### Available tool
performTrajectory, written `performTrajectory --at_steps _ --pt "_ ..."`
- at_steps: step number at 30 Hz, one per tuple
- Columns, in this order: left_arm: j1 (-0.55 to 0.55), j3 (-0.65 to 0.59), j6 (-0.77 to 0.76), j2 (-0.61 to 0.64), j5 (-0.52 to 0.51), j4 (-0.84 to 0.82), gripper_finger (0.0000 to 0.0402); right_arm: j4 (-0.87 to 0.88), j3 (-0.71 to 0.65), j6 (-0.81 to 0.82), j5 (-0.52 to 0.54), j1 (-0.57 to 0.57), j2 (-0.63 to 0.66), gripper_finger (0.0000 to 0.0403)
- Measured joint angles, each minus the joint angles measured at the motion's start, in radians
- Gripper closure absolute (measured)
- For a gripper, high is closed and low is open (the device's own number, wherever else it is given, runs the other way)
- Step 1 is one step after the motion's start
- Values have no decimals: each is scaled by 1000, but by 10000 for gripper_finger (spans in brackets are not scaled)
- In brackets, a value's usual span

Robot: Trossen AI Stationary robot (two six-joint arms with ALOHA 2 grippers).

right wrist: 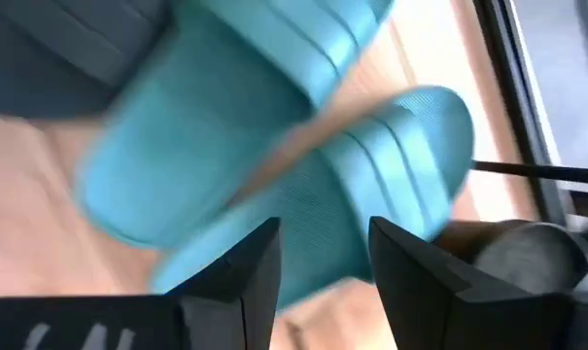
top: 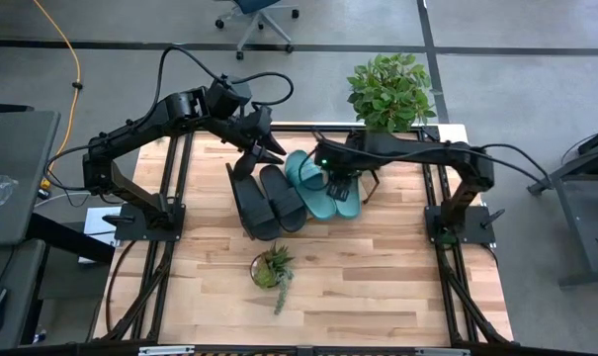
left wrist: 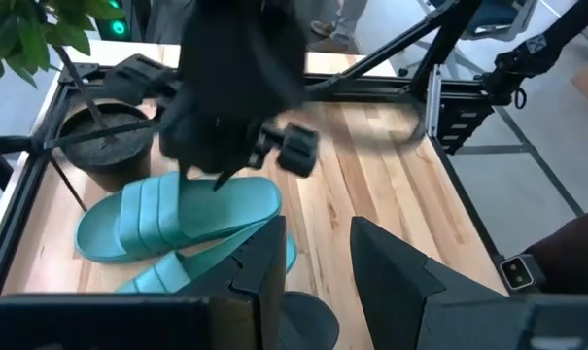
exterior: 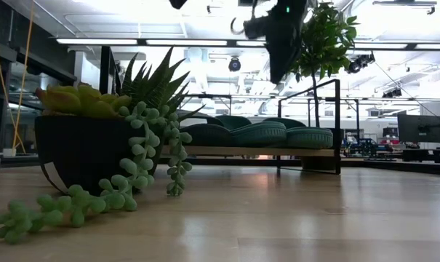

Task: Pick and place slides into the shelf
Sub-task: Put the blue slipper on the shelf

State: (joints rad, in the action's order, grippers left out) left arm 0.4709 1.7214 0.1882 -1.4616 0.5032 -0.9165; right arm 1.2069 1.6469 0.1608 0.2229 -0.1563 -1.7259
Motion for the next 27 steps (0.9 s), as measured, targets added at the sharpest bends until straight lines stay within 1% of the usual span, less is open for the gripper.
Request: performTrajectory --at_steps 5,9,12,19,21,23,27 --pt "0 0 -10 0 -23 -3 296 27 -24 -116 101 -22 -42 256" --pt "0 0 -10 0 -57 -10 296 -64 -86 -197 109 -30 -30 256" --pt "0 0 -1 0 -80 -20 296 -99 -123 -274 128 -30 -21 256" --pt "0 0 36 0 -125 -67 295 -134 -179 -395 107 -30 -21 256" --pt "0 0 41 0 -126 -68 296 -162 -179 -409 94 -33 -21 256" --pt "0 0 41 0 -125 -68 295 -185 -179 -415 57 -34 -21 256" --pt "-1 0 43 0 -125 -70 295 -209 -179 -427 60 -36 -21 256"
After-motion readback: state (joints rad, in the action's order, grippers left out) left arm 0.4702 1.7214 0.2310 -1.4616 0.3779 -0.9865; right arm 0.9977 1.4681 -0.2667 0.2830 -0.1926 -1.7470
